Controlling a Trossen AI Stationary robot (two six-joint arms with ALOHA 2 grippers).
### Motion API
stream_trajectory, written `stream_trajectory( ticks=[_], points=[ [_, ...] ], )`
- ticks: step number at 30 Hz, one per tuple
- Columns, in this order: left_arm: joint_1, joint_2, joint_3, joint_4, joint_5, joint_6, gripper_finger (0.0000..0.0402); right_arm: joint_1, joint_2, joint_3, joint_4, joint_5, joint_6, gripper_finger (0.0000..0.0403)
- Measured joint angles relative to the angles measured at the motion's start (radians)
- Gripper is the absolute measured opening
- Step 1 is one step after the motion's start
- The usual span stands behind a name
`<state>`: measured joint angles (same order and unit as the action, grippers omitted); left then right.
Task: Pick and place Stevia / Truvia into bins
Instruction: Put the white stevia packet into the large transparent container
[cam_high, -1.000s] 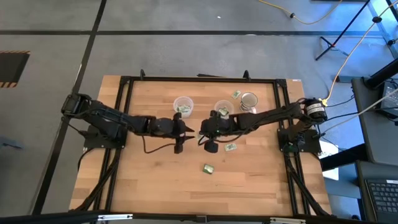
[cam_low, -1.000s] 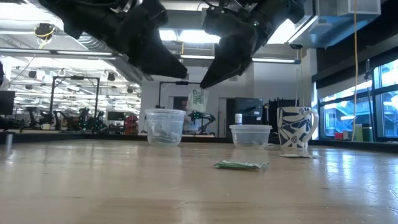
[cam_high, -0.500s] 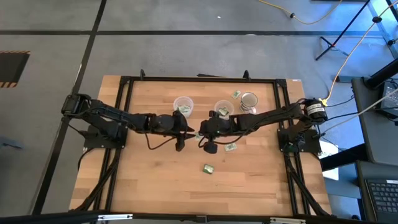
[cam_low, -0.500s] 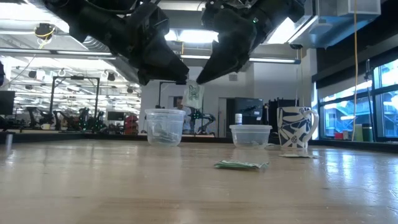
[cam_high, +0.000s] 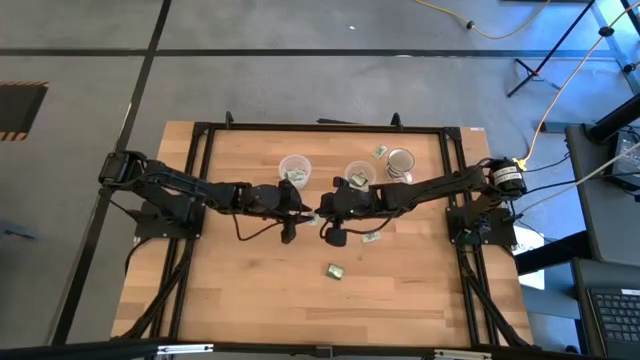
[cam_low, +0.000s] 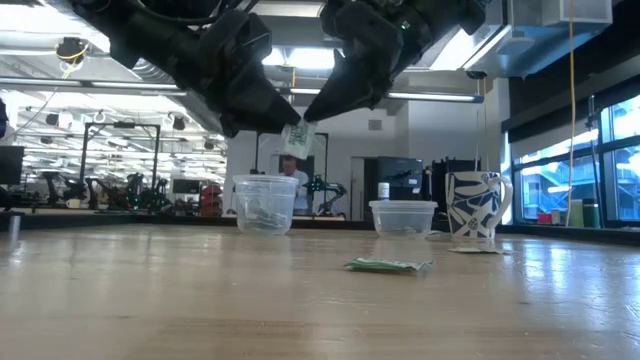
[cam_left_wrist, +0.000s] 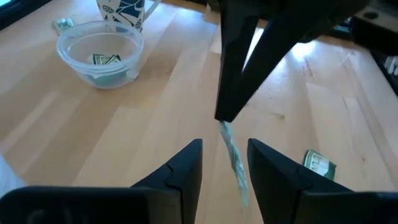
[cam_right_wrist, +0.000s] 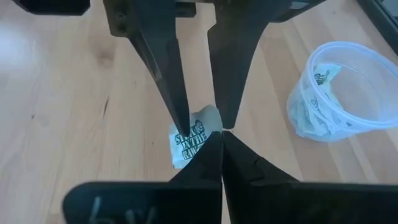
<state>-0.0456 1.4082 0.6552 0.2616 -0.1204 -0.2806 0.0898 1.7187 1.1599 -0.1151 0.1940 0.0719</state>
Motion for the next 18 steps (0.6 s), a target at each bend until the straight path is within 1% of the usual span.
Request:
stream_trajectory(
  ticks=[3,6,10,15,18],
  points=[
    [0.0,0.0,0.0,-0.004,0.0,0.004,0.0114,0.0,0.0,0.0,0.014,0.0,0.001,0.0],
    [0.0,0.0,0.0,-0.004,0.008,0.006,0.0097,0.0,0.0,0.0,0.041,0.0,-0.001,0.0],
    [0.0,0.0,0.0,-0.004,0.045,0.006,0.0064,0.0,0.0,0.0,0.046,-0.001,-0.002,0.0],
    [0.0,0.0,0.0,-0.004,0.074,0.01,0.0012,0.0,0.0,0.0,0.045,-0.003,0.001,0.0],
    [0.0,0.0,0.0,-0.004,0.08,0.021,0.0005,0.0,0.0,0.0,0.045,-0.003,0.001,0.0]
  ],
)
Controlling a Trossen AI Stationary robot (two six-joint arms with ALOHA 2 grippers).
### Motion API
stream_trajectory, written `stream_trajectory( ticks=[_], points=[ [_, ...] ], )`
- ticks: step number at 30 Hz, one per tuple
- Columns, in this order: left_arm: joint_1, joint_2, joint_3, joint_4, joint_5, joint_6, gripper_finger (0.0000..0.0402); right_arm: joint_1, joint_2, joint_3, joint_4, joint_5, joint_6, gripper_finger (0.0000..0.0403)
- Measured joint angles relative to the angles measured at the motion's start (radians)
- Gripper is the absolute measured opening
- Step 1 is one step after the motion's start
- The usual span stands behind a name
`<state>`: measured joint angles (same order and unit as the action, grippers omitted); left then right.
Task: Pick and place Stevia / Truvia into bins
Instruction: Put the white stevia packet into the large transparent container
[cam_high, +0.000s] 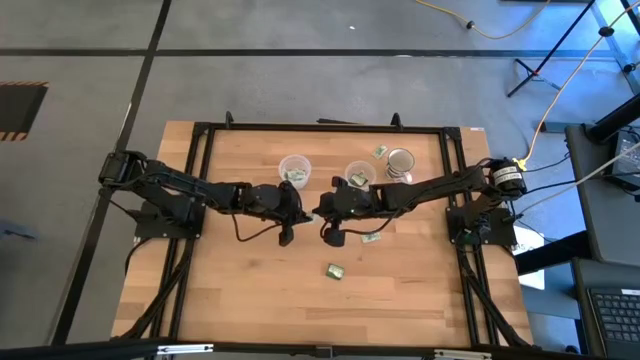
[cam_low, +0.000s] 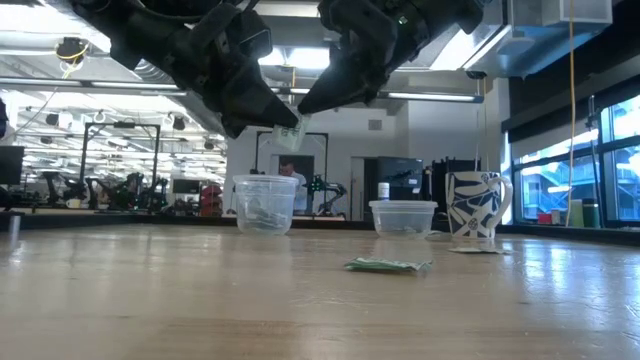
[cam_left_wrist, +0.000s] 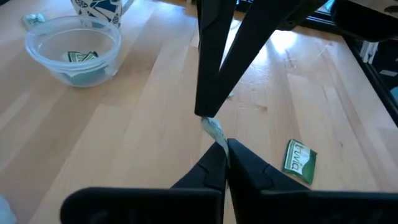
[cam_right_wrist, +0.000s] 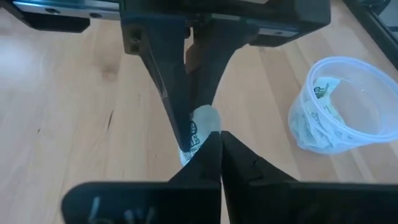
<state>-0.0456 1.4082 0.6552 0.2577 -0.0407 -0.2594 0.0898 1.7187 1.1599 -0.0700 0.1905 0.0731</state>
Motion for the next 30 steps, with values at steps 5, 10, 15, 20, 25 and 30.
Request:
stream_trajectory(
  ticks=[5,10,15,20,25,30],
  points=[
    [0.0,0.0,0.0,0.0,0.003,0.004,0.0004,0.006,0.0,0.0,-0.009,-0.037,-0.004,0.0005],
    [0.0,0.0,0.0,0.0,0.004,0.003,0.0004,0.014,0.0,0.0,-0.011,-0.07,-0.007,0.0034],
    [0.0,0.0,0.0,0.0,0.003,0.003,0.0004,0.012,-0.009,0.0,-0.068,-0.071,-0.005,0.0092],
    [0.004,-0.007,0.0,0.003,0.011,0.006,0.0004,0.013,-0.084,-0.001,-0.225,-0.068,0.089,0.0134],
    [0.049,-0.043,0.0,-0.008,0.012,0.022,0.0004,0.02,-0.152,0.0,-0.423,-0.118,0.228,0.0142],
    [0.137,-0.07,0.0,-0.054,0.008,0.058,0.0004,0.049,-0.157,-0.03,-0.592,-0.135,0.319,0.0143]
  ],
)
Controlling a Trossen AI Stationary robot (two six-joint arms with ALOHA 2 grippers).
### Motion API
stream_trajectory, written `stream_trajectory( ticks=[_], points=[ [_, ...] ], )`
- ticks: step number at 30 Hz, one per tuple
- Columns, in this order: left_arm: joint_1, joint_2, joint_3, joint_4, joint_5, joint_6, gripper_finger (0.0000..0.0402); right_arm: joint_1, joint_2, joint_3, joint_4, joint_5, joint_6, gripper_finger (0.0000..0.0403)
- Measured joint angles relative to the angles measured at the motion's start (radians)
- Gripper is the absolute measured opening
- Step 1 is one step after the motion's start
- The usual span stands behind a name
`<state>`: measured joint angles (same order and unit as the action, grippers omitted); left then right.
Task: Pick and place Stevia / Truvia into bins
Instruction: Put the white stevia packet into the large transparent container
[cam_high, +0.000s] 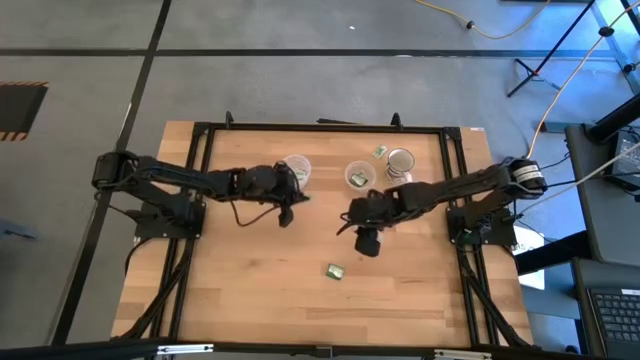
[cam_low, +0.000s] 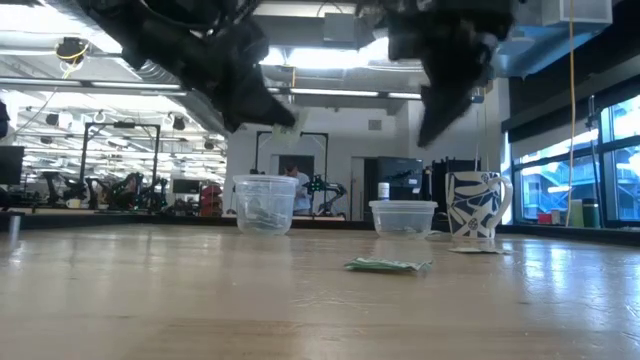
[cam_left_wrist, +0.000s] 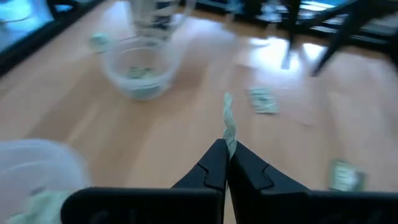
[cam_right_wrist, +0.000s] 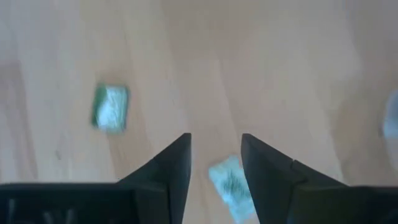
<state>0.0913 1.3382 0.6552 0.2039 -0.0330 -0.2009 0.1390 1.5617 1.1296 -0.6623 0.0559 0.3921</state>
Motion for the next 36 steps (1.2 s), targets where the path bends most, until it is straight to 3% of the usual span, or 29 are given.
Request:
stream_trajectory(
  ticks=[16,25,36],
  points=[
    [0.297,-0.002,0.0,-0.104,-0.086,0.081,0.0003,0.024,0.007,-0.199,0.067,0.003,0.184,0.0143],
    [0.314,0.001,0.0,-0.194,-0.073,0.102,0.0004,0.024,0.007,-0.222,0.072,0.003,0.214,0.0143],
    [0.314,0.001,0.0,-0.194,-0.072,0.118,0.0004,0.024,0.007,-0.222,0.007,0.044,0.364,0.0143]
  ],
)
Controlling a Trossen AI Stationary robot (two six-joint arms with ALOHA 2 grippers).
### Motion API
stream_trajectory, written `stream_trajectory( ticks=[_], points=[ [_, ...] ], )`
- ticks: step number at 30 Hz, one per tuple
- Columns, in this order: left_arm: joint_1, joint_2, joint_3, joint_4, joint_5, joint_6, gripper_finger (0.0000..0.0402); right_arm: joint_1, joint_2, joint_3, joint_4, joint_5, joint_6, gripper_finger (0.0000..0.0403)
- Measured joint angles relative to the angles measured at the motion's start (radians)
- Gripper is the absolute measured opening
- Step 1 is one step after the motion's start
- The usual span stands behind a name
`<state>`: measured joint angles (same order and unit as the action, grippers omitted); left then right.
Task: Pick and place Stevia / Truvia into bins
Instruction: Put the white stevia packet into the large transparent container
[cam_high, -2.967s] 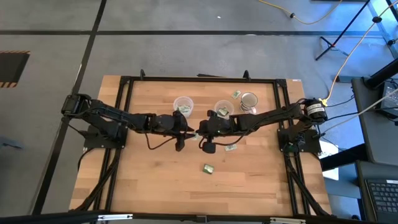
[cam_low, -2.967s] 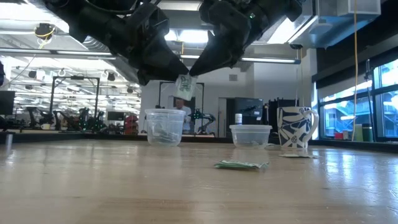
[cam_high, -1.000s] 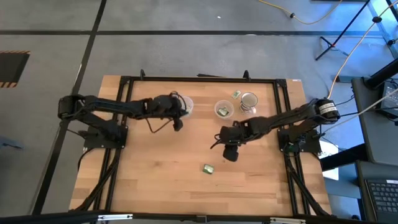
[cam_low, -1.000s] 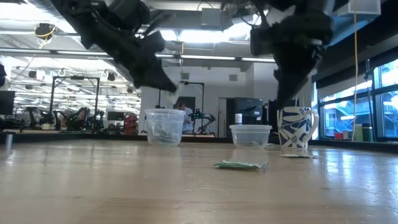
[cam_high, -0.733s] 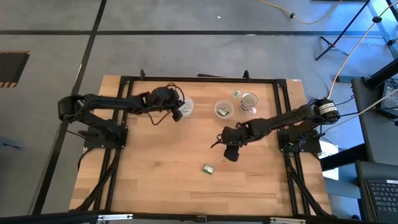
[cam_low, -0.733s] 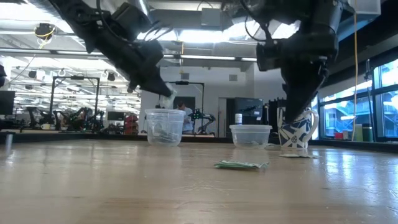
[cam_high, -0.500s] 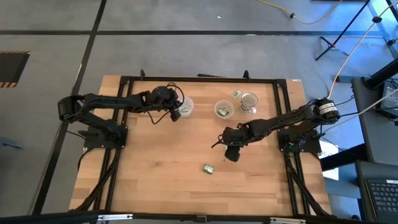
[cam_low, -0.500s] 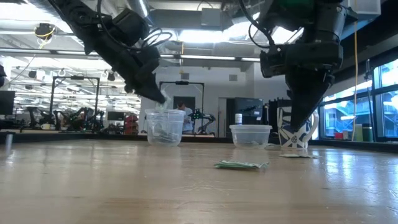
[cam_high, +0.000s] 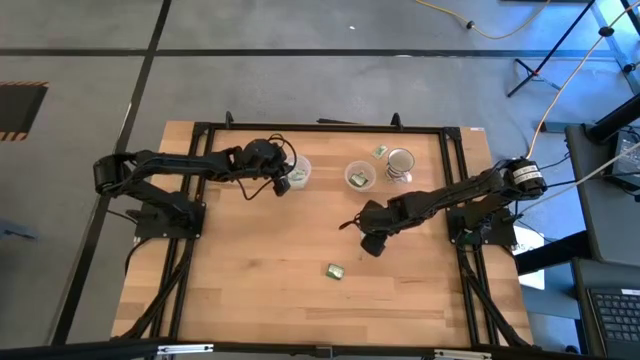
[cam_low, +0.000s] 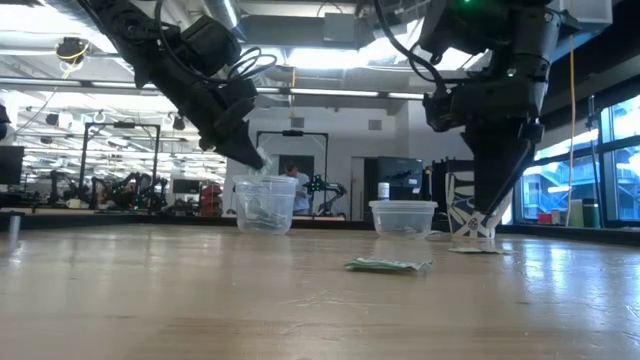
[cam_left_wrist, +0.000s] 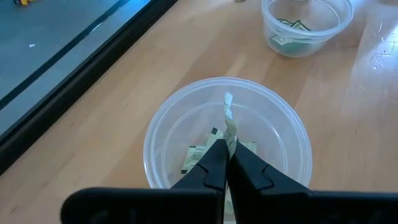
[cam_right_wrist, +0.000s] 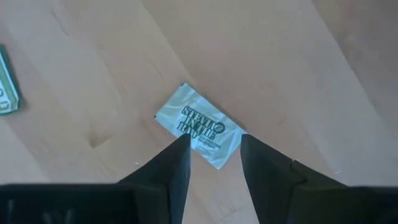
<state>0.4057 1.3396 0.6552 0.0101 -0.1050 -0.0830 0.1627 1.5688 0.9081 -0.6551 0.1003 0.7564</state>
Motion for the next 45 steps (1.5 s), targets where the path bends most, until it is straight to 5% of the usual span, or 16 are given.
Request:
stream_trajectory(
  ticks=[13,26,45],
  points=[
    [0.0,0.0,0.0,0.0,0.002,0.0,0.0008,0.0,0.075,0.0,0.009,0.005,0.027,0.0143],
    [-0.001,0.001,0.0,0.018,0.0,-0.037,0.0084,0.0,0.103,0.0,0.006,0.005,0.02,0.0143],
    [-0.001,0.001,0.0,0.023,-0.005,-0.035,0.0083,0.0,0.158,0.006,-0.001,0.033,0.055,0.0143]
  ],
)
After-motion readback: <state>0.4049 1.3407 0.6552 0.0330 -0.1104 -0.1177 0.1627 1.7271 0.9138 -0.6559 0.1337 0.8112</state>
